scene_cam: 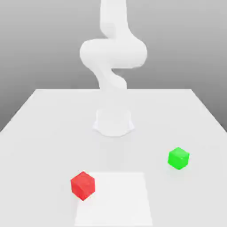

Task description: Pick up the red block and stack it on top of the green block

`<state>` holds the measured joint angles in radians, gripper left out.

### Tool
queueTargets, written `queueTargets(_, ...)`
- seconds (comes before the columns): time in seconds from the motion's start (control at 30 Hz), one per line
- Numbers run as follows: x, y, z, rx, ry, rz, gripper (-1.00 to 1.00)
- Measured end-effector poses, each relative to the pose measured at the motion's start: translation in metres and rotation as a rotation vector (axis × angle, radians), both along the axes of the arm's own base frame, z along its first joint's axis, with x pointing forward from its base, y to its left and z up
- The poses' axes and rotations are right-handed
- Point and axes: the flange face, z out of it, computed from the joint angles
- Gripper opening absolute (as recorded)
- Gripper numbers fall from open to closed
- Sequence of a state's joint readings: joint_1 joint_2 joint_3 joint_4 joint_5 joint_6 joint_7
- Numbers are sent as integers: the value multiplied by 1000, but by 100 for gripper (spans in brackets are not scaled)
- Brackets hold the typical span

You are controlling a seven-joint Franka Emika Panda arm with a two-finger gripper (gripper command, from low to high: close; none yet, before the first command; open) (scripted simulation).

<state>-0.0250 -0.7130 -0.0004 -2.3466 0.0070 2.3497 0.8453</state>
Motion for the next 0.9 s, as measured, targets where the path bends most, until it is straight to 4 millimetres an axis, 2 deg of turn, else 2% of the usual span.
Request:
queueTargets(0.07,26,-10,-48,35,76,-56,0)
queueTargets(0.17,51,-24,-117,79,180,-138,0)
queueTargets(0.33,67,-47,-232,145,348,-282,0)
queueTargets(0.47,57,-62,-322,188,481,-404,0)
queueTargets(0.63,19,-79,-426,232,643,-569,0)
queueTargets(0.7,10,-81,-455,238,676,-600,0)
queueTargets(0.87,7,-80,-509,239,687,-607,0)
queueTargets(0.9,6,-80,-515,239,687,-607,-100)
